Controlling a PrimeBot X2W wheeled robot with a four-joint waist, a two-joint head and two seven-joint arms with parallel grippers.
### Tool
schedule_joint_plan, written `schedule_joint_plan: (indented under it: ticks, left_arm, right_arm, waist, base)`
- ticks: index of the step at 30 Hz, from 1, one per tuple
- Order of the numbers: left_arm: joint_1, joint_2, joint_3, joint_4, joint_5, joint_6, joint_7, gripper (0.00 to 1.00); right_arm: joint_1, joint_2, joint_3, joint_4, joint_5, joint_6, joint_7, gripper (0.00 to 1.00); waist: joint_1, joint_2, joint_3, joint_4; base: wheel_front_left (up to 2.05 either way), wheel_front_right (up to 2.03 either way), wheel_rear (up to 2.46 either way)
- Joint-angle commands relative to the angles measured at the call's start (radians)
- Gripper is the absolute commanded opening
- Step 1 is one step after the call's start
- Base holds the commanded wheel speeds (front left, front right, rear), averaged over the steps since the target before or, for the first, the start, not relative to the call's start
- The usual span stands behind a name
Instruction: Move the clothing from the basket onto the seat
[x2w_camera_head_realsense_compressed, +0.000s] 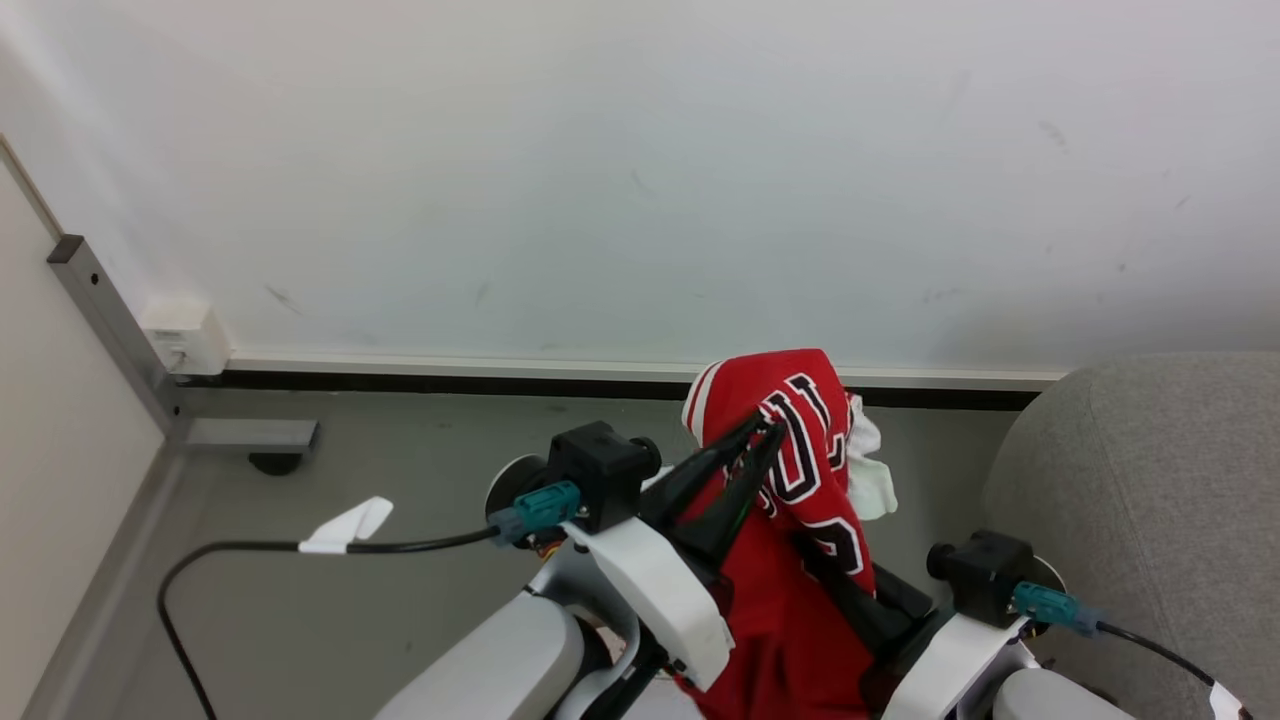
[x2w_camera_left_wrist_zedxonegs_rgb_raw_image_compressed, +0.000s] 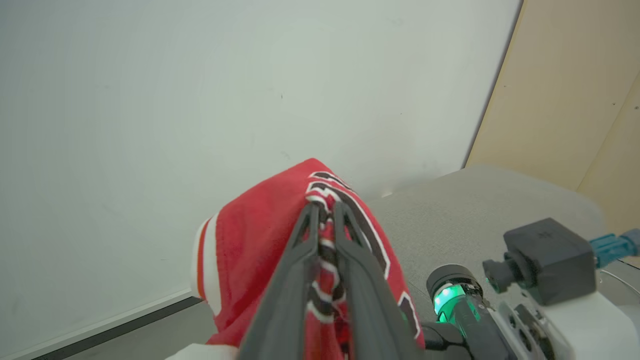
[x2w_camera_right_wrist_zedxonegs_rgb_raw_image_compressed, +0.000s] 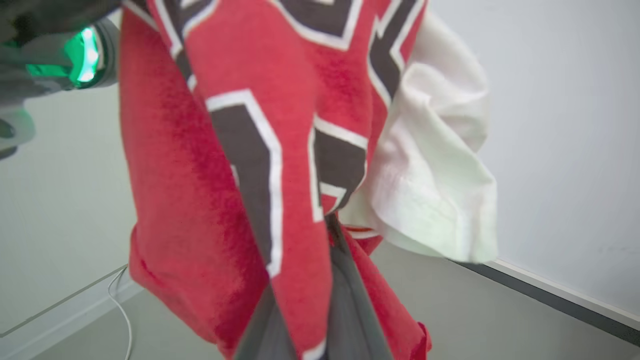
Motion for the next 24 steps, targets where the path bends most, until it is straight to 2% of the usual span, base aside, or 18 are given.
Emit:
schedule_joint_plan:
  ticks: [1, 17, 24]
  left_arm:
    - [0.008, 0.007, 0.0, 0.004, 0.01, 0.004, -0.013, 1.0]
    - [0.06, 0.042, -0.047, 0.077, 0.04, -0.012, -0.058, 1.0]
    - [0.07, 0.032, -0.057, 0.096, 0.034, -0.011, -0.073, 1.0]
  right_arm:
    - [-0.013, -0.008, -0.013, 0.001, 0.005, -0.002, -0.008, 0.0]
    - [0.05, -0.094, -0.228, -0.072, -0.054, -0.002, -0.009, 0.0]
    - [0.067, -0.123, -0.28, -0.109, -0.073, -0.002, -0.008, 0.0]
  waist:
    - [-0.0001, -0.0001, 0.001, -0.003]
    - [-0.0001, -0.0001, 0.005, -0.049]
    - [-0.0001, -0.0001, 0.011, -0.084]
  base:
    - [0.0, 0.0, 0.0]
    - [0.0, 0.0, 0.0]
    - [0.0, 0.0, 0.0]
